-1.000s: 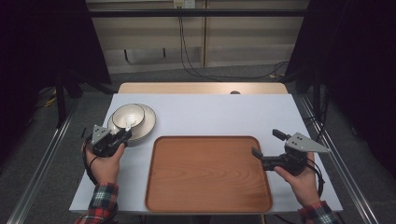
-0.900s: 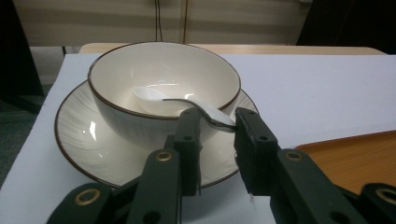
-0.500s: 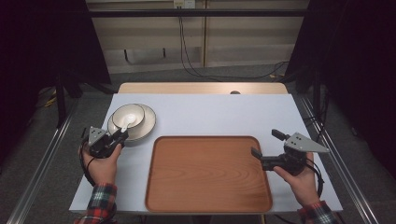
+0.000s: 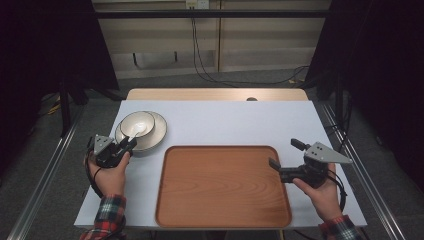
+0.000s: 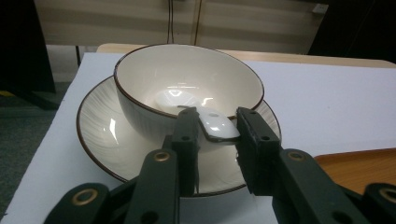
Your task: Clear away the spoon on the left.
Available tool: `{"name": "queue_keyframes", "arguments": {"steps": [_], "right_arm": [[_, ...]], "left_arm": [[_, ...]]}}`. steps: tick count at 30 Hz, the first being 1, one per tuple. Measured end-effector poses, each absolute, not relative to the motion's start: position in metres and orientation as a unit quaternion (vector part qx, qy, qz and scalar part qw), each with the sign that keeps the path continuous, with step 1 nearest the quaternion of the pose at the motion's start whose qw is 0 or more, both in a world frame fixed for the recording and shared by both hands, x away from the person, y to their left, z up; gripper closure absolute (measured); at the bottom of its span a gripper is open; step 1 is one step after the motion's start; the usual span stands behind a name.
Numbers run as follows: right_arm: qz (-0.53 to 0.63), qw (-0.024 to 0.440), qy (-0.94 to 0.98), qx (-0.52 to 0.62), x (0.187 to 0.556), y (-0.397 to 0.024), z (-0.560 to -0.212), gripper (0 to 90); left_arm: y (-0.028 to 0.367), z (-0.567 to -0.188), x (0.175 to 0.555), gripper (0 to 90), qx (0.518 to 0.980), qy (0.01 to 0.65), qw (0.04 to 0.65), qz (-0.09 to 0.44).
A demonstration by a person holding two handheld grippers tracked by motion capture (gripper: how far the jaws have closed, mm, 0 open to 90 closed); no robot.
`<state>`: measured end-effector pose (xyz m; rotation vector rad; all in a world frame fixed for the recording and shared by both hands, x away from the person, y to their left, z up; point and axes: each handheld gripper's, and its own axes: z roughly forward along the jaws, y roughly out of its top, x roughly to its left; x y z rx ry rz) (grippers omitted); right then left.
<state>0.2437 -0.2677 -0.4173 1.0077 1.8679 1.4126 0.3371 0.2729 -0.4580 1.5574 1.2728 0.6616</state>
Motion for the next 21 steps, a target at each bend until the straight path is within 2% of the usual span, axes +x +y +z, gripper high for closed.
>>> {"name": "queue_keyframes", "arguments": {"steps": [7, 21], "right_arm": [[0.530, 0.293, 0.701, 0.375, 0.244, -0.268, -0.417, 1.1], [0.531, 0.289, 0.702, 0.377, 0.244, -0.269, -0.417, 1.1]], "left_arm": [[0.274, -0.456, 0.338, 84.1, 0.637, 0.527, 0.498, 0.262], [0.273, -0.430, 0.361, 85.9, 0.619, 0.529, 0.520, 0.258]]}}
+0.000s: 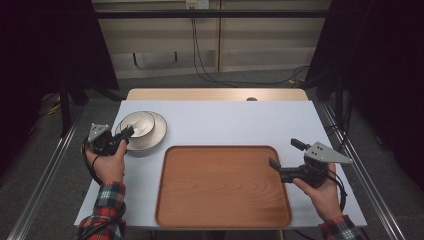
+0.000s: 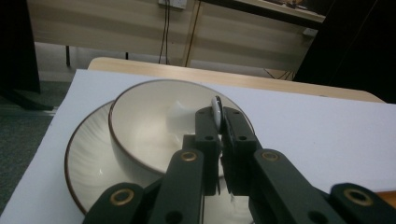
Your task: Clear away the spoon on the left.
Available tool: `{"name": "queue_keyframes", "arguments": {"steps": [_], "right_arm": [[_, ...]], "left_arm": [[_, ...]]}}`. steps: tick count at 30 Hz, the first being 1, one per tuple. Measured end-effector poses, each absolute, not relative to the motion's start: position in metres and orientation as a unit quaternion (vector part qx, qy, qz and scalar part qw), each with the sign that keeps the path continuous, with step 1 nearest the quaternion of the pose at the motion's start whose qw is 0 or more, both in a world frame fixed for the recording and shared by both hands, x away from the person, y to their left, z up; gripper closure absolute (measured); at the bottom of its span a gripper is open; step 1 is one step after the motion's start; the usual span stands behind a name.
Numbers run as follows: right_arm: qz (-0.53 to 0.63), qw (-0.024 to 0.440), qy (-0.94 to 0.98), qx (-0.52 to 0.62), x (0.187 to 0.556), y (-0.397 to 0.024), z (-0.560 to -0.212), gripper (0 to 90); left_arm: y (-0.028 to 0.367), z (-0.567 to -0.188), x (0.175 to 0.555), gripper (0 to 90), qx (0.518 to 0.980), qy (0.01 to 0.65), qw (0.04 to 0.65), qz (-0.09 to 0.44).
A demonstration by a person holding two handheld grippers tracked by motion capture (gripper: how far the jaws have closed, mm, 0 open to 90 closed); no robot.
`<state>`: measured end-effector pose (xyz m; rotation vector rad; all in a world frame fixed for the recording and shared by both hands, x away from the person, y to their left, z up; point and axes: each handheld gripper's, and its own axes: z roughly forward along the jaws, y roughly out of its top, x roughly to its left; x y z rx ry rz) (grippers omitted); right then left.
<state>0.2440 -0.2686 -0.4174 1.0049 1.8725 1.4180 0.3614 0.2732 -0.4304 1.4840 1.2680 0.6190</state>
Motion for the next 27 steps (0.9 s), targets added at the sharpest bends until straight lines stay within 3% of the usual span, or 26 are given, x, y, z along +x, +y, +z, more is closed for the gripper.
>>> {"name": "queue_keyframes", "arguments": {"steps": [27], "right_arm": [[0.534, 0.288, 0.696, 0.384, 0.246, -0.272, -0.418, 1.1]], "left_arm": [[0.264, -0.415, 0.405, 86.5, 0.589, 0.525, 0.552, 0.269]]}}
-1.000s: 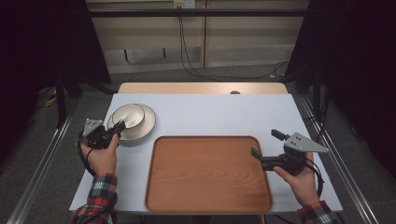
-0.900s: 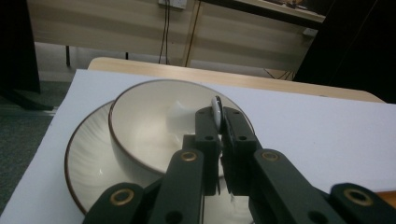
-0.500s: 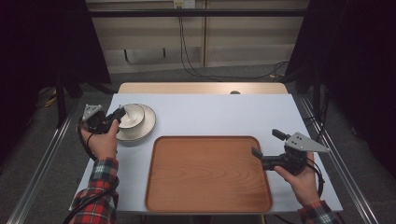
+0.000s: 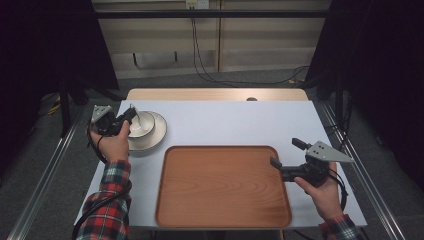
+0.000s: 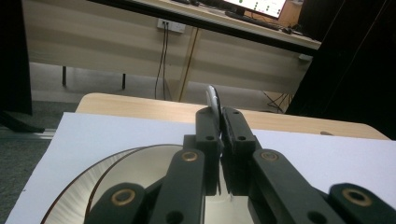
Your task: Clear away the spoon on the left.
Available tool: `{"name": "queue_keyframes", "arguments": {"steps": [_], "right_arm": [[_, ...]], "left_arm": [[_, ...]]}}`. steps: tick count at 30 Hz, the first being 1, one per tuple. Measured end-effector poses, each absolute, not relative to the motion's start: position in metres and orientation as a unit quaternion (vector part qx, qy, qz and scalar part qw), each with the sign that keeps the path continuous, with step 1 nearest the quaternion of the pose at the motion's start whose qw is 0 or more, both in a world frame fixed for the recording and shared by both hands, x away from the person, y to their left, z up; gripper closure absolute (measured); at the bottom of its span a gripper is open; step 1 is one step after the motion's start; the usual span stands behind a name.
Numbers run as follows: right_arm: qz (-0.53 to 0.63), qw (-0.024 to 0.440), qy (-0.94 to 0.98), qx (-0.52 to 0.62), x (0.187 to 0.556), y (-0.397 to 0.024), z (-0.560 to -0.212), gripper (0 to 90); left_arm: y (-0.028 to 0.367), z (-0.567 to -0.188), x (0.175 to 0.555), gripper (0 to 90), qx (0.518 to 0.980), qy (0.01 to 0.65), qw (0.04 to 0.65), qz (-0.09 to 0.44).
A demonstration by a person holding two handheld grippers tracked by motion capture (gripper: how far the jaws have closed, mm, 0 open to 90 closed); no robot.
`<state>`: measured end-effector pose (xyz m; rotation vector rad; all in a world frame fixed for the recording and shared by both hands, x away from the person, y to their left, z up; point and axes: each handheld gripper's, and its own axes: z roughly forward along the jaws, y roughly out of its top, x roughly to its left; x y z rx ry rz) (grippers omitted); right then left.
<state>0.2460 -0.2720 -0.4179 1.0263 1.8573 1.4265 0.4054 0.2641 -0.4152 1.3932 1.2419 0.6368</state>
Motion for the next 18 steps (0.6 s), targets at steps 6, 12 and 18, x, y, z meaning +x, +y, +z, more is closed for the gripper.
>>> {"name": "queue_keyframes", "arguments": {"steps": [6, 12, 18], "right_arm": [[0.537, 0.288, 0.691, 0.388, 0.246, -0.273, -0.418, 1.1], [0.537, 0.288, 0.692, 0.386, 0.245, -0.272, -0.417, 1.1], [0.538, 0.289, 0.692, 0.386, 0.245, -0.273, -0.417, 1.1]], "left_arm": [[0.263, -0.411, 0.405, 86.6, 0.589, 0.523, 0.556, 0.266], [0.264, -0.402, 0.400, 86.6, 0.593, 0.517, 0.558, 0.262], [0.266, -0.391, 0.397, 86.6, 0.592, 0.515, 0.565, 0.256]]}}
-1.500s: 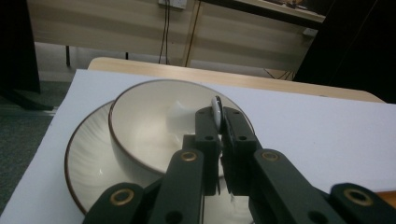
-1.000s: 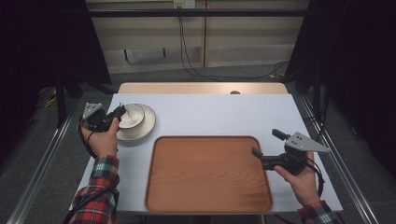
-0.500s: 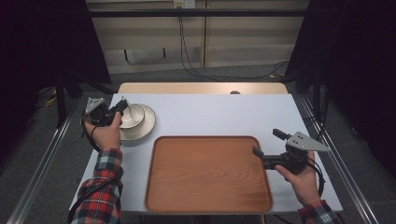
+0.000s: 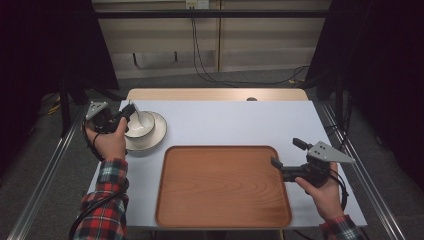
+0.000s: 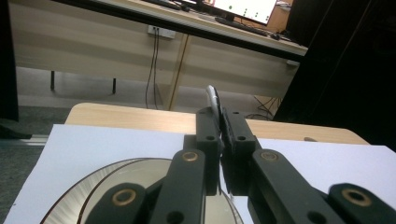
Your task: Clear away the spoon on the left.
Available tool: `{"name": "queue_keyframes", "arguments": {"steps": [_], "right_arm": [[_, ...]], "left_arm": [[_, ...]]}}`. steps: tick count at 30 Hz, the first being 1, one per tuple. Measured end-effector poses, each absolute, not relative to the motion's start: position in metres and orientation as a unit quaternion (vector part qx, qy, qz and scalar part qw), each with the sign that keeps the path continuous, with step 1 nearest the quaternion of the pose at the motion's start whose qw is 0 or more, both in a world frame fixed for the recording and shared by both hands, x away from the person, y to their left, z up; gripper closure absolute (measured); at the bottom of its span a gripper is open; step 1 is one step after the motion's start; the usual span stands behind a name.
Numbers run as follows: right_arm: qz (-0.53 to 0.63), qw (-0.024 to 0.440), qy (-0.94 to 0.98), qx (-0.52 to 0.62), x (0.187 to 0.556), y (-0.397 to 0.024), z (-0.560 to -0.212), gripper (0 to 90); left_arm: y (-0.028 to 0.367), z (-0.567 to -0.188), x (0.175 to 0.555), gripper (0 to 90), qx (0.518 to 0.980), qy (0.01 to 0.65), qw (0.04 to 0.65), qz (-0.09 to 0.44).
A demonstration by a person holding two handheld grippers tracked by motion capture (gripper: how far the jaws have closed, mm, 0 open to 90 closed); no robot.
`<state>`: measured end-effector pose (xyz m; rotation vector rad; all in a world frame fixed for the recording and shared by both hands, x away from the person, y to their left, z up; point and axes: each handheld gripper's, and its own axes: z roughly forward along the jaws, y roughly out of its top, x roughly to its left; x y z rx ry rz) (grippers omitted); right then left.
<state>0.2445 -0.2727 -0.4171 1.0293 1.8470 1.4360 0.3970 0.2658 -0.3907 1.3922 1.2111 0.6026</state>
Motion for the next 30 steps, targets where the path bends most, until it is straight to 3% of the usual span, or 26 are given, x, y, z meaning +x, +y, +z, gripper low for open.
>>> {"name": "queue_keyframes", "arguments": {"steps": [15, 30], "right_arm": [[0.538, 0.288, 0.692, 0.384, 0.245, -0.271, -0.417, 1.1], [0.539, 0.290, 0.691, 0.385, 0.244, -0.270, -0.417, 1.1]], "left_arm": [[0.269, -0.359, 0.384, 86.7, 0.601, 0.489, 0.593, 0.219], [0.242, -0.347, 0.358, 86.7, 0.651, 0.425, 0.611, 0.152]]}}
